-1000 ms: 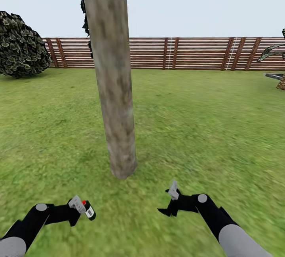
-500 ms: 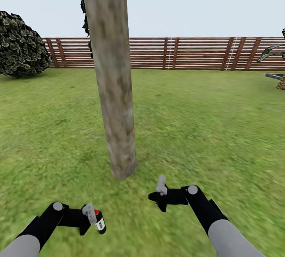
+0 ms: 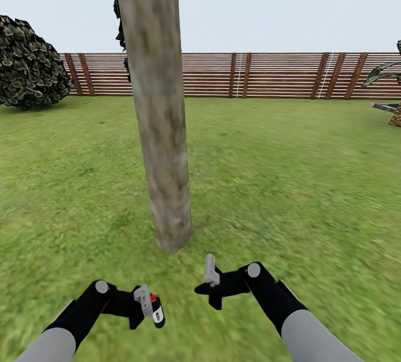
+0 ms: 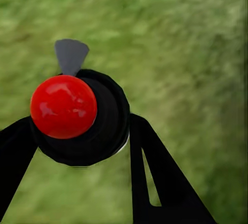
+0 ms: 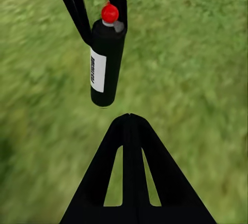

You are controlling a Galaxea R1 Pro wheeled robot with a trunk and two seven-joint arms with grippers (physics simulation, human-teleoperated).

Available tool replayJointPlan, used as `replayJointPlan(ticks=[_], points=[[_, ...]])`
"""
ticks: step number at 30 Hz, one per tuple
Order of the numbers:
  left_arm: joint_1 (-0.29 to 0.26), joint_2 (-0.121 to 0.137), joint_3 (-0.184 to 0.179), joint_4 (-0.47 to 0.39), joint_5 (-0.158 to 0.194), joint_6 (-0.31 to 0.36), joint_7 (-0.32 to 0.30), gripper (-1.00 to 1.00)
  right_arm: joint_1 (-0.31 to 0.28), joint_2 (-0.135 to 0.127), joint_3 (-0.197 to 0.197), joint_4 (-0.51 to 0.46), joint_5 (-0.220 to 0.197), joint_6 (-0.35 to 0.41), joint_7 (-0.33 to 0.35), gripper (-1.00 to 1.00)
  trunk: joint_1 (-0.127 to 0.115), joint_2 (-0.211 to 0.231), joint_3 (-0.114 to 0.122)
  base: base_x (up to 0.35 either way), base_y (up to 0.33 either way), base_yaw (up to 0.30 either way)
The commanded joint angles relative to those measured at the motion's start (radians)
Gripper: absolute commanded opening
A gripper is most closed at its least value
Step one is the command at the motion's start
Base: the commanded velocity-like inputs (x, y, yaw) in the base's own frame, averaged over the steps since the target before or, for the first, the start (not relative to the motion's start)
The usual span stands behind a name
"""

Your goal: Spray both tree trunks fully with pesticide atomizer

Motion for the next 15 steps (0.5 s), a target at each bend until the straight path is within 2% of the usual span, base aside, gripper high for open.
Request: replayJointPlan(ticks=[1,7,9,11,13,15], points=[[0.0,-0.005,0.001,-0.001,-0.007,-0.007,-0.003,-1.0,0.0,0.002,-0.001,-0.002,0.011,-0.01,0.001,-1.0,0.0,0.0,-0.001,0.0,0.0,0.0],[0.0,-0.021,-0.006,-0.003,-0.01,-0.009,-0.004,-1.0,0.0,0.006,-0.001,-0.003,0.012,-0.01,0.001,-1.0,0.0,0.0,-0.001,0.0,0.0,0.0],[0.0,-0.026,-0.037,-0.003,-0.009,-0.009,-0.005,-1.0,0.0,0.006,-0.001,-0.003,0.012,-0.01,0.001,-1.0,0.0,0.0,-0.001,0.0,0.0,0.0],[-0.001,-0.029,-0.088,-0.004,-0.009,-0.007,-0.005,-1.0,0.0,0.006,-0.001,-0.003,0.012,-0.01,0.001,-1.0,0.0,0.0,-0.001,0.0,0.0,0.0],[-0.001,-0.038,-0.115,-0.004,-0.009,-0.006,-0.005,-1.0,0.0,0.007,-0.001,-0.003,0.012,-0.011,0.001,-1.0,0.0,0.0,-0.001,0.0,0.0,0.0],[-0.007,-0.043,-0.121,-0.005,-0.008,-0.006,-0.005,-1.0,0.0,0.007,-0.001,-0.003,0.012,-0.011,0.001,-1.0,0.0,0.0,-0.001,0.0,0.0,0.0]])
